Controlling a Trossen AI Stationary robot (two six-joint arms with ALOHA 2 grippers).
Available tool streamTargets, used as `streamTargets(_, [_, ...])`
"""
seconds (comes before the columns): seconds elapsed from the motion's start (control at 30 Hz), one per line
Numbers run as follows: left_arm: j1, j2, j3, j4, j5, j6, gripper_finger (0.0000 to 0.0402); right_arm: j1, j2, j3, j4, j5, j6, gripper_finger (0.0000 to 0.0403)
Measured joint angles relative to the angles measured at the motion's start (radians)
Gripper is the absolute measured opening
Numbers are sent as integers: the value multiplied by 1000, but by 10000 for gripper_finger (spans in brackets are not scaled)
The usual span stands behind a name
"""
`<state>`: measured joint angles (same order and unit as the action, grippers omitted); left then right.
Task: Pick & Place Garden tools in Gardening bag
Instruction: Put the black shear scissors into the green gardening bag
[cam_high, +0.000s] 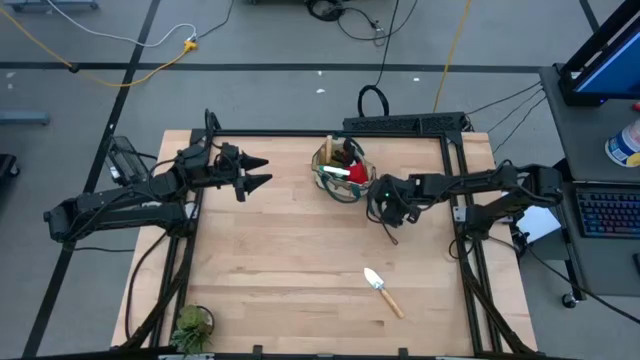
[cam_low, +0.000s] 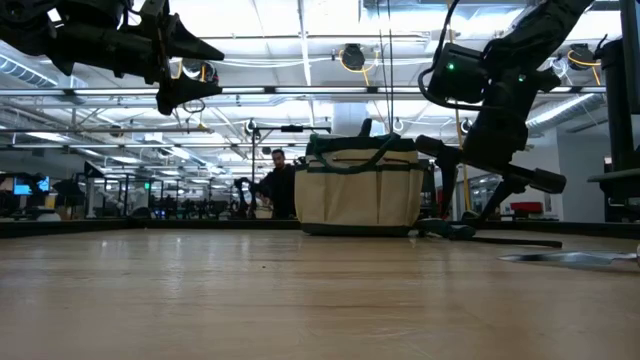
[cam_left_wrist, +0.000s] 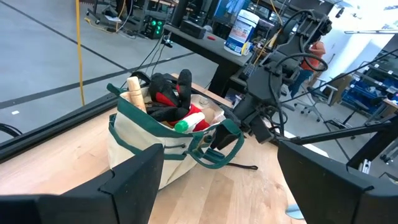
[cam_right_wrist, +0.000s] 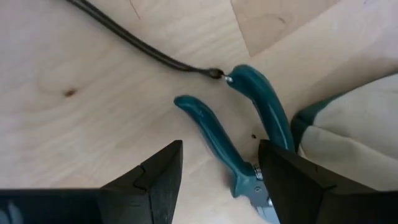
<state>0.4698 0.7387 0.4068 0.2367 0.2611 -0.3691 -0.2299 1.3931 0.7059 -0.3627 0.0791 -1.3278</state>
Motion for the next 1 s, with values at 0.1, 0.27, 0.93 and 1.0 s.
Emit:
streamTargets(0.1, [0,0,0,0,0,0,324,-16,15,-10,24,-33,-2,201])
streamTargets(0.27, [0,0,0,0,0,0,324,-26,42,-62,103,-28,-77,200])
streamTargets(0.93, [0,0,0,0,0,2,324,-26,48,-91,129,-27,7,95])
streamTargets(1.0, [0,0,0,0,-1,2,324,-26,48,-91,129,-27,10,91])
